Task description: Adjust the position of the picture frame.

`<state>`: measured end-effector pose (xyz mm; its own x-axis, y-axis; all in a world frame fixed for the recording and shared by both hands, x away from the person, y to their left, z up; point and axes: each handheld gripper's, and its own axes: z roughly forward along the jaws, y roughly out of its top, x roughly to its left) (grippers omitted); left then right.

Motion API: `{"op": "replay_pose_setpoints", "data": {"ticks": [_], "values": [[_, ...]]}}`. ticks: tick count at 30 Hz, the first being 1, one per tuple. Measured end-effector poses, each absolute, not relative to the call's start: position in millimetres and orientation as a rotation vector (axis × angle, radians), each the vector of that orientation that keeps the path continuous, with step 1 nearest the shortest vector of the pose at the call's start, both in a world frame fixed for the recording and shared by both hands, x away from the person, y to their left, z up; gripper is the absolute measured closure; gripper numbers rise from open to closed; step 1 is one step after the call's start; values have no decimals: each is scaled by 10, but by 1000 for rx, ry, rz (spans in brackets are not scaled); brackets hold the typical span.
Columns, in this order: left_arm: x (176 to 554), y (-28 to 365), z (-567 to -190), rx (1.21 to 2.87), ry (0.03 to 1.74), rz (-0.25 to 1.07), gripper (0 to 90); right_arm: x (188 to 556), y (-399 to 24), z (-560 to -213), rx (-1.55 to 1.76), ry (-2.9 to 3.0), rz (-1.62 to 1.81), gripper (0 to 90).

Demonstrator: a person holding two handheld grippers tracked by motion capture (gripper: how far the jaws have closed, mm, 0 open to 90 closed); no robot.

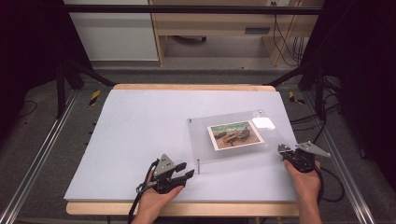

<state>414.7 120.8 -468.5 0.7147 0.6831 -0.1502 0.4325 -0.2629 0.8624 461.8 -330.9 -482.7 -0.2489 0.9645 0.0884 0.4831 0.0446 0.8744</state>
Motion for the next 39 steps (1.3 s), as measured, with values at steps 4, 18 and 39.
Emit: {"op": "replay_pose_setpoints", "data": {"ticks": [4,18,39], "values": [[4153,1141,-4698,1901,869,299,596,4613,-3303,-4817,1428,1796,1143,844],[4360,905,-4692,1806,889,325,769,4584,-3325,-4702,1457,1765,1265,838],[4473,1055,-4540,1753,898,295,840,4574,-3270,-4626,1364,1757,1320,848]]}}
